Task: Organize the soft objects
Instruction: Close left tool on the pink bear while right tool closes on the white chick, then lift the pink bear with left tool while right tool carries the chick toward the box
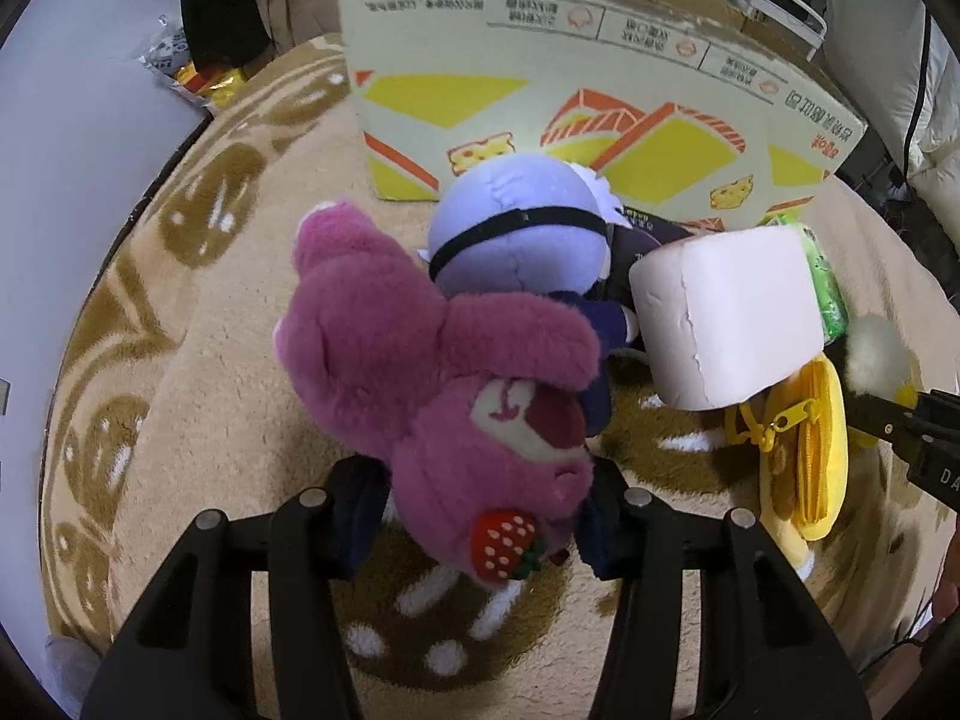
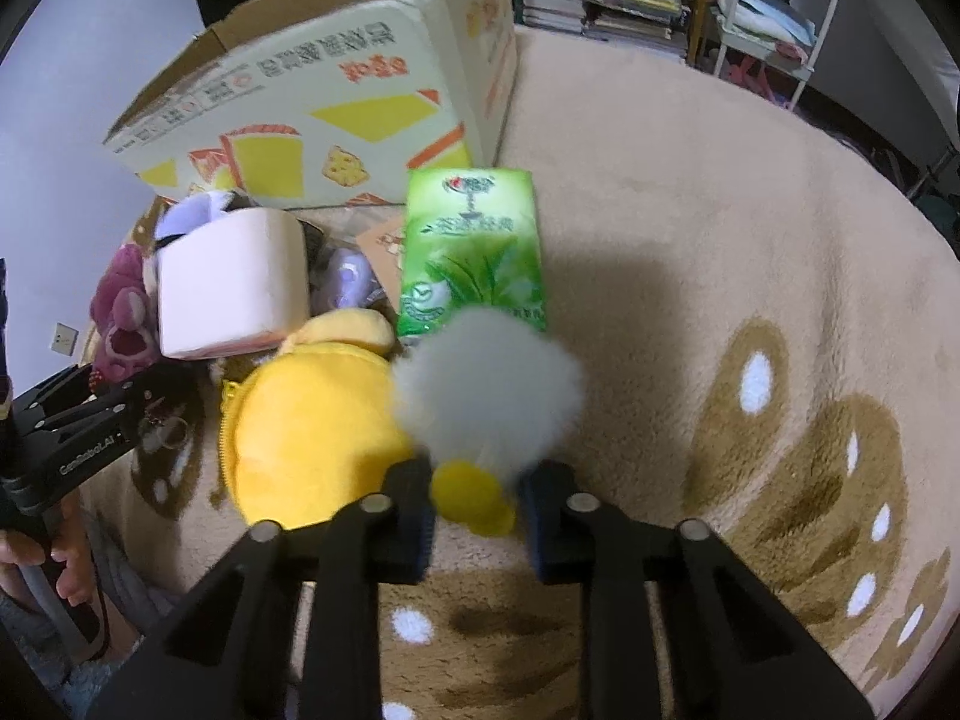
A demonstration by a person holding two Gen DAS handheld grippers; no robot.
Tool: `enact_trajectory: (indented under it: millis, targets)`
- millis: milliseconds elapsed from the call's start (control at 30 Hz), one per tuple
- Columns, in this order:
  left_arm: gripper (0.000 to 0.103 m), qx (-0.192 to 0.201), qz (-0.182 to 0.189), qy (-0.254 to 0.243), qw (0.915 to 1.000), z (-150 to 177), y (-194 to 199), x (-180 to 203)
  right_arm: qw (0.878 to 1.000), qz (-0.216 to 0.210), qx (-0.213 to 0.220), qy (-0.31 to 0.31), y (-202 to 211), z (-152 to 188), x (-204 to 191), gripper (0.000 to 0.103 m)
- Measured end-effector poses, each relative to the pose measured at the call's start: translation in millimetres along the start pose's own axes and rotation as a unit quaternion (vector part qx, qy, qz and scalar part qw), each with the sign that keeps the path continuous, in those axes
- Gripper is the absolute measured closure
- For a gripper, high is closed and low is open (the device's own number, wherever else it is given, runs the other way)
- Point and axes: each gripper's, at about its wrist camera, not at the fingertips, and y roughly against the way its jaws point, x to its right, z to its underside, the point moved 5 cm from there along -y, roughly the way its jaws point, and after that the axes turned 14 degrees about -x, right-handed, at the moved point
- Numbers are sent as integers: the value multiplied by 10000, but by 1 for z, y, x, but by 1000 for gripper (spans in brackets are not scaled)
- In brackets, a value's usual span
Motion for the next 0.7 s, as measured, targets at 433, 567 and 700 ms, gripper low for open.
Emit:
enact_trajectory:
  millis: [433, 567, 700]
  targets:
    - [52, 237, 115, 142, 9996, 9, 31, 2, 9995, -121, 292, 41, 25, 7, 0, 92]
    - [52, 311, 73, 151, 9994, 8, 33, 3, 9991, -95, 385, 121, 31, 11, -4, 93]
    - [52, 574, 35, 129, 9983, 11, 45, 5, 9983, -133, 557, 131, 39, 12, -7, 93]
